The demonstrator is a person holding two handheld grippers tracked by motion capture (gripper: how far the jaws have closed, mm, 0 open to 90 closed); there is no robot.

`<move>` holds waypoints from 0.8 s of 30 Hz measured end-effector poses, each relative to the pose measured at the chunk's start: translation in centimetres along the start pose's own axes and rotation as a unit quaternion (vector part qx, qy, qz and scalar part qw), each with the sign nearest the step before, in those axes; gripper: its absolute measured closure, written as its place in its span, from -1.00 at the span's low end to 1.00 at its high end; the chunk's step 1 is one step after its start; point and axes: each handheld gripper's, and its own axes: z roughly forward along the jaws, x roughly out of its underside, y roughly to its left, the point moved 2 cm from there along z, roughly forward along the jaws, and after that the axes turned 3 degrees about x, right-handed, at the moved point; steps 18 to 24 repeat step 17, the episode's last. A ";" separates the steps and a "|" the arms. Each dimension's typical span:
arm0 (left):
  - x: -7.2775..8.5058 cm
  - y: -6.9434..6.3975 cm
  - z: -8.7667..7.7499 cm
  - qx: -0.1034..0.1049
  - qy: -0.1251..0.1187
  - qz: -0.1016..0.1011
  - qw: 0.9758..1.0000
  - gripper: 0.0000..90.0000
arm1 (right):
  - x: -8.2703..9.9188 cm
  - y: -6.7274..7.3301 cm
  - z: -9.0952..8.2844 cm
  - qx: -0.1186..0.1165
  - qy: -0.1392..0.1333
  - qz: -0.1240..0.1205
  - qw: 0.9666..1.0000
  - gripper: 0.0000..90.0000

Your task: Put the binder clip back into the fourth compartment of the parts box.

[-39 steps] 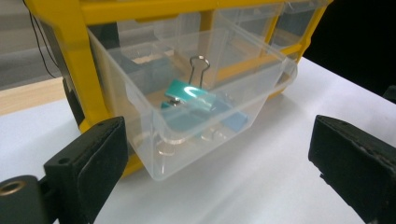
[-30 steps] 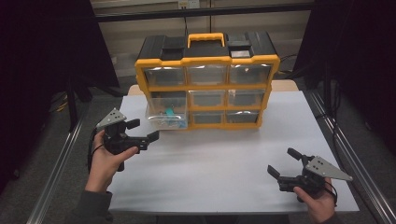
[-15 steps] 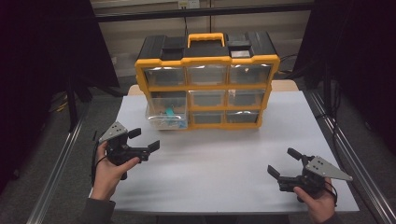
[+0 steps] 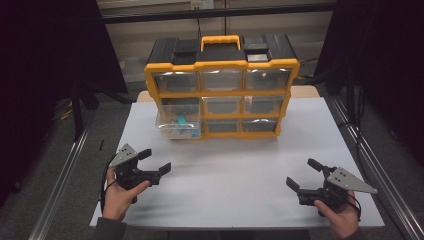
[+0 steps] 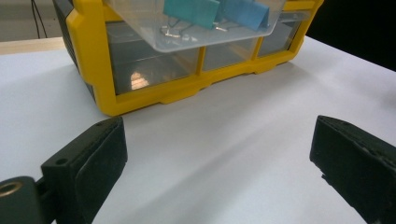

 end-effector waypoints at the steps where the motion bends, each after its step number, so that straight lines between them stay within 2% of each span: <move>1: 0.2 0.0 0.0 0.005 0.002 0.003 1.000 -0.91 | 0.0 0.0 0.0 0.001 0.000 0.000 1.000 -0.97; 2: 0.3 0.0 0.0 0.002 0.000 0.003 1.000 -0.91 | 0.0 0.0 0.0 0.000 0.000 -0.001 1.000 -0.97; 3: 0.6 -0.1 0.0 0.008 -0.002 0.007 1.000 -0.91 | 0.0 0.0 0.0 0.001 -0.001 -0.002 1.000 -0.97; 4: 0.7 -0.2 0.1 -0.002 -0.001 0.008 1.000 -0.91 | 0.0 0.0 0.0 0.000 -0.002 -0.002 1.000 -0.97; 5: 0.8 -0.1 0.0 0.004 0.003 0.010 1.000 -0.91 | 0.0 0.0 0.0 0.000 -0.001 -0.003 1.000 -0.97; 10: 1.7 0.1 -0.4 0.009 0.000 0.008 1.000 -0.91 | 0.0 0.0 0.0 -0.001 0.000 -0.002 1.000 -0.97; 12: 2.1 0.2 -0.4 0.005 0.005 0.011 1.000 -0.91 | 0.0 0.0 0.0 -0.001 -0.001 -0.002 1.000 -0.97; 13: 2.2 0.1 -0.4 0.010 0.007 0.010 1.000 -0.91 | 0.0 0.0 0.0 -0.001 -0.001 -0.002 1.000 -0.97; 14: 2.3 0.1 -0.4 -0.001 0.009 0.011 1.000 -0.91 | 0.0 0.0 0.0 -0.002 0.000 -0.001 1.000 -0.97; 15: 2.4 0.3 -0.4 0.005 0.013 0.014 1.000 -0.91 | 0.0 0.1 0.0 -0.001 0.000 0.000 1.000 -0.97; 17: 2.4 0.4 -0.5 0.001 0.006 0.008 1.000 -0.91 | 0.0 0.1 0.0 -0.001 -0.001 -0.003 1.000 -0.97; 24: 2.4 0.4 -0.5 0.001 0.006 0.008 1.000 -0.91 | 0.0 0.1 0.0 -0.001 -0.001 -0.003 1.000 -0.97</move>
